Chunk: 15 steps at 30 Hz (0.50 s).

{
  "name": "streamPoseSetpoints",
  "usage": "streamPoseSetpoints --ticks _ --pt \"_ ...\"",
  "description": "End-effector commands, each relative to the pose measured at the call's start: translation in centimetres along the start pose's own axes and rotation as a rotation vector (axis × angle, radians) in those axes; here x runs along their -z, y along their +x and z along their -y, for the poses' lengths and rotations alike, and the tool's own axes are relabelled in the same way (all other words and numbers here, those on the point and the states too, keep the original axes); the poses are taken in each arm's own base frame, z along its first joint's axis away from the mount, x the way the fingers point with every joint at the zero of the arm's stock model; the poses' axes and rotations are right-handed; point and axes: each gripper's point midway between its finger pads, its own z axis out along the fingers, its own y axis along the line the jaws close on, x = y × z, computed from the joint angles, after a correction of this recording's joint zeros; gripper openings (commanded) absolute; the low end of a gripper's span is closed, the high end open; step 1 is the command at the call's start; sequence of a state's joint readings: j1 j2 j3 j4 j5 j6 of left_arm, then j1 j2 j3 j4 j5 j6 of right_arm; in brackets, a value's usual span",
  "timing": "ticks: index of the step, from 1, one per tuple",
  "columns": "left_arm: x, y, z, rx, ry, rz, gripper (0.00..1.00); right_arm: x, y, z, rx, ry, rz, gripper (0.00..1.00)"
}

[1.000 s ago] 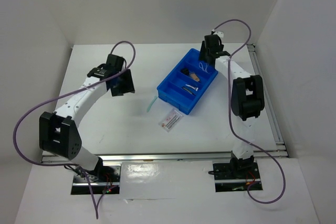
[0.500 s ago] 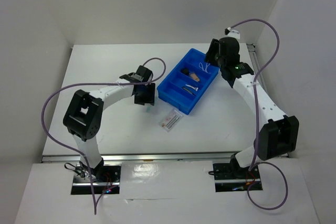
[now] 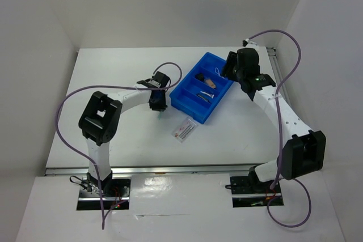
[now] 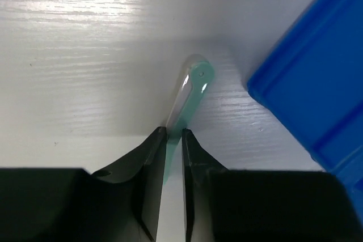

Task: Organize the makeup

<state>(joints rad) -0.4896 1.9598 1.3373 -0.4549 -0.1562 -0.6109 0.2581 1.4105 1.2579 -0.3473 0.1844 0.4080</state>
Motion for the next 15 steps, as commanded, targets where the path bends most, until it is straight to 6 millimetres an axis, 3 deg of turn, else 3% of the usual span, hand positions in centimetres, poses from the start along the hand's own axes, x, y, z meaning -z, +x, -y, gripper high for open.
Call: streamPoseSetpoints --ticks 1,2,7,11,15 --pt "-1.7 2.3 -2.0 0.016 -0.092 -0.068 0.26 1.4 -0.9 -0.2 -0.025 -0.027 0.030 0.59" --pt "-1.7 2.9 -2.4 0.013 -0.103 -0.086 0.21 1.4 -0.9 -0.3 -0.034 -0.027 0.030 0.59" --pt "0.1 1.6 -2.8 0.024 -0.128 -0.035 0.01 1.4 -0.9 -0.3 -0.034 -0.027 0.030 0.59" --pt "2.6 0.8 -3.0 0.015 -0.128 -0.012 0.00 1.5 -1.1 -0.7 -0.036 -0.048 0.030 0.59" --pt "6.7 -1.1 -2.4 -0.038 -0.068 0.051 0.00 1.7 -0.6 -1.8 -0.032 -0.103 -0.011 0.59"
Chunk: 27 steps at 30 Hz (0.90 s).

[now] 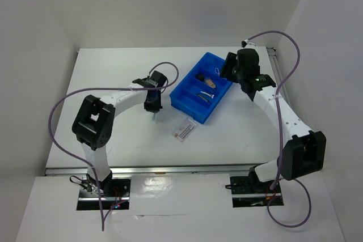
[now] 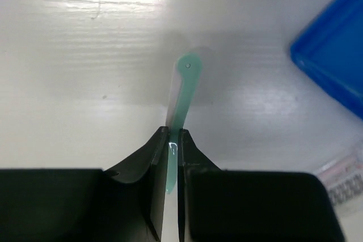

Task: Organize the makeup

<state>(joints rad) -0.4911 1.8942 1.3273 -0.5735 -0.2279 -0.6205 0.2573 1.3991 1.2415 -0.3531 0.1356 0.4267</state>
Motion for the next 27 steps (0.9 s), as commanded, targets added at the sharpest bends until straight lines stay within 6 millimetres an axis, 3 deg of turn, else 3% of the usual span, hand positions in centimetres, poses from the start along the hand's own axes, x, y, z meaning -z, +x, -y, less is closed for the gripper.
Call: streamPoseSetpoints --ticks 1,5,6,8,11,15,17,21,27 --pt "5.3 -1.9 -0.1 -0.077 0.071 0.066 0.00 1.5 -1.3 -1.7 -0.013 -0.084 0.010 0.59" --pt "9.9 -3.7 1.2 -0.174 0.220 0.148 0.00 1.9 -0.5 -5.0 -0.012 -0.271 -0.081 0.59" --pt "10.8 -3.7 1.6 -0.200 0.257 0.158 0.00 2.1 0.8 -6.3 -0.011 -0.355 -0.145 0.59" --pt "13.6 -4.8 2.7 -0.241 0.359 0.214 0.00 2.4 1.5 -8.0 -0.046 -0.454 -0.185 0.60" --pt "16.6 -5.7 4.5 -0.266 0.471 0.241 0.00 3.7 4.1 -10.3 -0.121 -0.638 -0.291 0.70" --pt "19.0 -6.2 6.2 -0.293 0.578 0.255 0.00 4.5 5.7 -13.2 -0.147 -0.791 -0.350 0.72" --pt "19.9 -6.4 6.7 -0.300 0.615 0.263 0.00 4.4 6.7 -14.3 -0.156 -0.808 -0.380 0.72" --pt "20.4 -6.5 7.1 -0.305 0.638 0.265 0.00 4.8 6.7 -16.1 -0.154 -0.897 -0.386 0.72" --pt "20.8 -6.5 7.0 -0.306 0.641 0.274 0.00 3.7 8.2 -17.3 -0.196 -0.946 -0.434 0.71"
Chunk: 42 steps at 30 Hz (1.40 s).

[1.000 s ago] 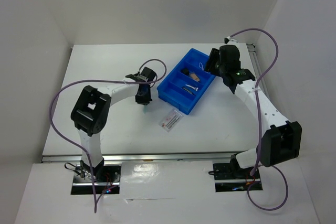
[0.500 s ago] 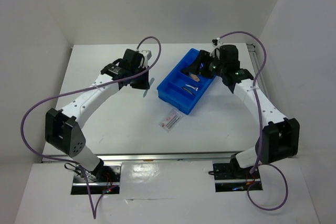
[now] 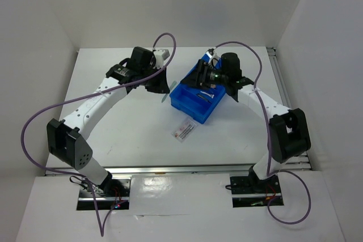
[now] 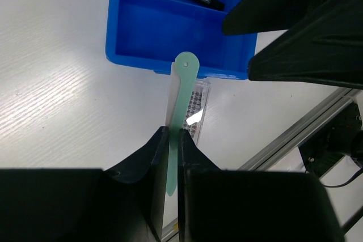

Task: Organize the makeup

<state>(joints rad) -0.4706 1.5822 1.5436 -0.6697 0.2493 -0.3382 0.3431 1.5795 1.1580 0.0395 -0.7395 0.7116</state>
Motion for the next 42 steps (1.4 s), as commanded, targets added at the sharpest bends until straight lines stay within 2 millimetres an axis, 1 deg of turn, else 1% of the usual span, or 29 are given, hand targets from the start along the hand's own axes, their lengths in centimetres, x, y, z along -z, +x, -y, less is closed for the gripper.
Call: streamPoseSetpoints --ticks 1,2,4,6,7,8,9,12,13,15,16,17,19,20,21,23,24,26,27,29,31,32,35,36,37,39,40,42 --pt "1.5 -1.2 0.9 -0.040 0.033 0.041 0.00 -1.3 -0.2 -2.1 0.024 -0.108 -0.005 0.71" --pt "1.5 -1.2 0.9 -0.040 0.033 0.040 0.00 -1.5 -0.1 -1.8 0.018 -0.103 -0.009 0.71" --pt "1.9 -1.4 1.1 -0.042 0.035 0.049 0.00 -2.1 0.4 -2.4 0.019 -0.119 -0.025 0.71" --pt "1.9 -1.3 1.2 -0.042 0.044 0.047 0.00 -2.7 0.6 -1.9 -0.007 -0.122 -0.035 0.69" --pt "1.6 -1.2 1.1 -0.040 0.042 0.038 0.00 -3.0 0.6 -2.5 0.010 -0.145 -0.040 0.69" --pt "1.7 -1.5 1.2 -0.042 0.044 0.047 0.00 -3.2 0.8 -2.4 0.000 -0.153 -0.048 0.67" --pt "1.7 -1.5 1.4 -0.043 0.053 0.044 0.00 -3.2 0.5 -2.7 -0.007 -0.162 -0.041 0.67" --pt "1.7 -1.5 1.4 -0.043 0.053 0.044 0.00 -3.6 0.9 -2.7 -0.016 -0.199 -0.069 0.66" --pt "1.6 -1.1 1.2 -0.040 0.051 0.036 0.00 -4.0 1.5 -2.5 -0.023 -0.198 -0.084 0.64" --pt "1.6 -1.1 1.2 -0.040 0.051 0.036 0.00 -4.0 1.2 -2.8 -0.016 -0.203 -0.079 0.61" --pt "1.6 -1.1 1.2 -0.040 0.051 0.036 0.00 -4.2 1.4 -2.4 -0.024 -0.197 -0.084 0.60" --pt "1.6 -1.1 1.4 -0.040 0.060 0.034 0.00 -4.2 1.0 -2.8 -0.015 -0.203 -0.079 0.58" --pt "1.6 -1.1 1.4 -0.040 0.060 0.033 0.00 -4.4 1.2 -2.4 -0.023 -0.198 -0.084 0.55" --pt "1.6 -1.1 1.4 -0.040 0.060 0.033 0.00 -4.4 0.7 -2.8 -0.008 -0.209 -0.073 0.53" --pt "1.6 -1.1 1.4 -0.049 0.060 0.034 0.00 -4.6 1.0 -2.5 -0.014 -0.210 -0.085 0.52" --pt "1.3 -1.0 1.2 -0.047 0.058 0.025 0.00 -4.5 0.5 -3.2 -0.014 -0.226 -0.072 0.52" --pt "1.3 -1.0 1.2 -0.047 0.058 0.025 0.00 -4.6 0.8 -3.6 -0.004 -0.242 -0.082 0.52" --pt "1.3 -1.0 1.2 -0.047 0.058 0.025 0.00 -4.8 0.8 -3.6 -0.004 -0.248 -0.091 0.52" --pt "1.1 -0.6 1.1 -0.044 0.056 0.017 0.00 -5.0 0.7 -3.7 -0.013 -0.254 -0.099 0.52" --pt "1.0 -0.5 1.4 -0.050 0.062 0.013 0.00 -5.3 0.9 -4.0 -0.005 -0.264 -0.104 0.50" --pt "1.0 -0.5 1.4 -0.050 0.062 0.013 0.00 -5.3 0.9 -4.0 -0.005 -0.264 -0.104 0.46" --pt "1.0 -0.5 1.4 -0.050 0.062 0.013 0.00 -5.7 1.1 -4.2 -0.003 -0.269 -0.111 0.39" --pt "1.0 -0.5 1.3 -0.050 0.053 0.016 0.00 -5.7 1.1 -4.2 -0.003 -0.269 -0.112 0.25" --pt "1.0 -0.6 1.1 -0.050 0.044 0.018 0.00 -5.7 1.1 -4.2 -0.003 -0.269 -0.112 0.15" --pt "1.0 -0.6 1.1 -0.050 0.044 0.018 0.00 -5.7 1.1 -4.2 -0.003 -0.269 -0.112 0.10" --pt "1.0 -0.6 1.0 -0.049 0.035 0.020 0.00 -5.6 0.6 -4.4 0.003 -0.244 -0.094 0.05" --pt "1.0 -0.7 0.8 -0.058 0.024 0.023 0.05 -5.4 0.1 -4.5 0.036 -0.227 -0.077 0.03" --pt "1.0 -0.4 0.2 -0.053 -0.008 0.011 0.21 -5.7 -1.3 -3.1 0.035 -0.089 -0.023 0.01"
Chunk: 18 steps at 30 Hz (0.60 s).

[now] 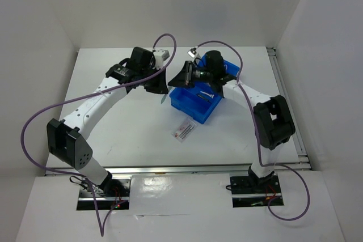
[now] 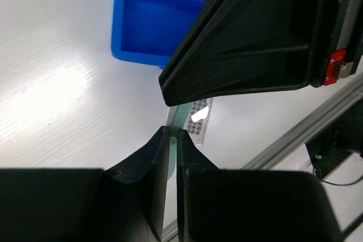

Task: Organize the makeup

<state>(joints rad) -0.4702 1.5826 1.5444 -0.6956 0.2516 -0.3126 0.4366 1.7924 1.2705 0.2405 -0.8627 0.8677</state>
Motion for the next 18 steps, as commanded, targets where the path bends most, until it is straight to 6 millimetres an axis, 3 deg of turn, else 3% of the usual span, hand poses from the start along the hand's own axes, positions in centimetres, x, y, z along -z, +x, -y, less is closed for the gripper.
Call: streamPoseSetpoints --ticks 1,3,4,5,9,11,18 --pt "1.2 -1.2 0.3 -0.046 -0.015 0.041 0.43 0.5 -3.5 -0.3 0.141 0.152 0.121 0.00" --pt "1.5 -1.4 -0.3 -0.049 -0.034 0.044 0.72 1.4 -5.5 1.8 0.142 0.333 0.203 0.00" --pt "1.8 -1.6 -0.3 -0.051 -0.041 0.054 0.97 1.9 -6.2 2.2 0.164 0.380 0.224 0.00" --pt "1.9 -1.7 -0.7 -0.044 -0.048 0.058 1.00 2.9 -7.5 3.0 0.161 0.440 0.281 0.00" --pt "2.9 -2.4 -0.5 -0.046 -0.039 0.088 1.00 6.0 -11.0 5.4 0.153 0.545 0.394 0.00" --pt "3.5 -2.9 -1.4 -0.018 -0.057 0.107 1.00 8.4 -13.4 6.7 0.147 0.621 0.486 0.00" --pt "4.6 -2.8 -4.1 0.091 -0.102 0.141 0.96 14.2 -17.8 11.7 0.066 0.752 0.680 0.00"
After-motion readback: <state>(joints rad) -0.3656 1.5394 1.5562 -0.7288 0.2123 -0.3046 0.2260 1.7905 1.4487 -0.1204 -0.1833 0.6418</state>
